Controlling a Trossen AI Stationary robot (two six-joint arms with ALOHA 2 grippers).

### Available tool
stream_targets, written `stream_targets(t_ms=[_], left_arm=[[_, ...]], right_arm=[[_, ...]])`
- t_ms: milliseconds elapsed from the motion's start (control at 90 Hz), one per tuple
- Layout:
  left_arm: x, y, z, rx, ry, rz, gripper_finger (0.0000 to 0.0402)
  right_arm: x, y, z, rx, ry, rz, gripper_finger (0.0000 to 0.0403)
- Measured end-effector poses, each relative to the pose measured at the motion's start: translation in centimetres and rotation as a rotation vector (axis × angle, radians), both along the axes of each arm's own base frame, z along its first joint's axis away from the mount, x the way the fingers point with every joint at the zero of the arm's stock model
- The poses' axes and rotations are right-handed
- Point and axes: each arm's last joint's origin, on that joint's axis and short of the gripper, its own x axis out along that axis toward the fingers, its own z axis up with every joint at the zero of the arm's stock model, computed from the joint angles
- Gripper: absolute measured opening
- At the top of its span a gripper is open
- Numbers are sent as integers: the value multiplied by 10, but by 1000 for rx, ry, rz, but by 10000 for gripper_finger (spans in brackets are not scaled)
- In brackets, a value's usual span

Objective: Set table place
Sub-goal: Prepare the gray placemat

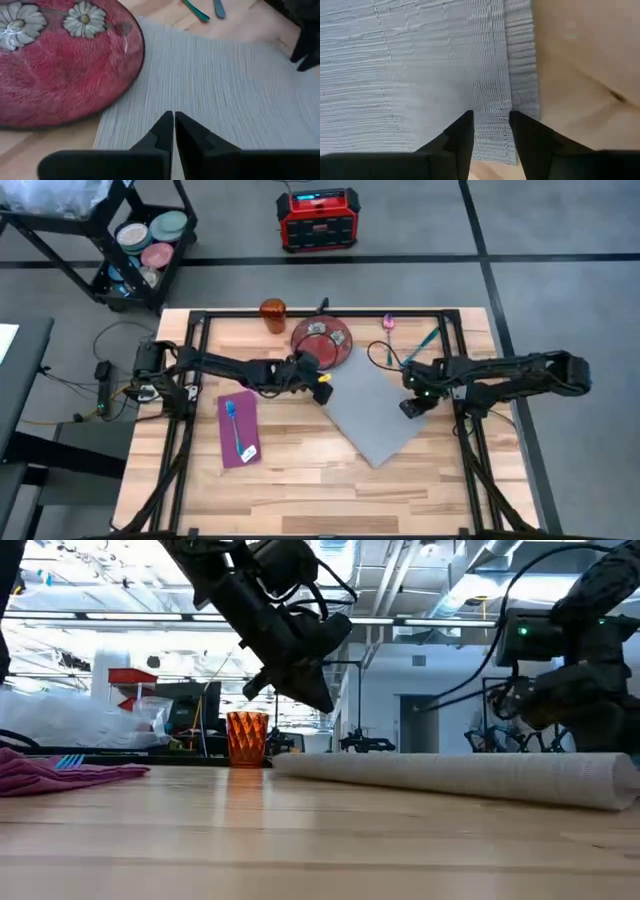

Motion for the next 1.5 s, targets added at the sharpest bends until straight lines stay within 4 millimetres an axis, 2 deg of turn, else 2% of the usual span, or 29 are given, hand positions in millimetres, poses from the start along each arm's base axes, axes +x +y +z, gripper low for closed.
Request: stream_targets(t_ms=[156,422,600,767,978,1244,1378,1500], left_arm=[[5,0,-10,-21,10,-19,0],[30,-17,-61,-223,17,-159,0],[41,-25,-63,-204,36,-216,0],[45,-24,-61,-182,46,-233,0],[43,-22,-62,-183,69,-229,0],[43,-22,-62,-181,64,-226,0],[43,-22,-62,-179,62,-222,0],[44,-17,-61,-169,54,-201,0]], right_arm=[[2,0,-2,-5,-7,18,91],[9,-2,0,-43,-86,52,34],[9,-2,0,-51,-93,75,26],[8,-2,-1,-49,-85,91,43],[-6,3,-3,26,30,165,94],[1,3,-1,30,-52,189,153],[7,1,0,2,-118,199,159],[9,0,1,-18,-151,222,140]])
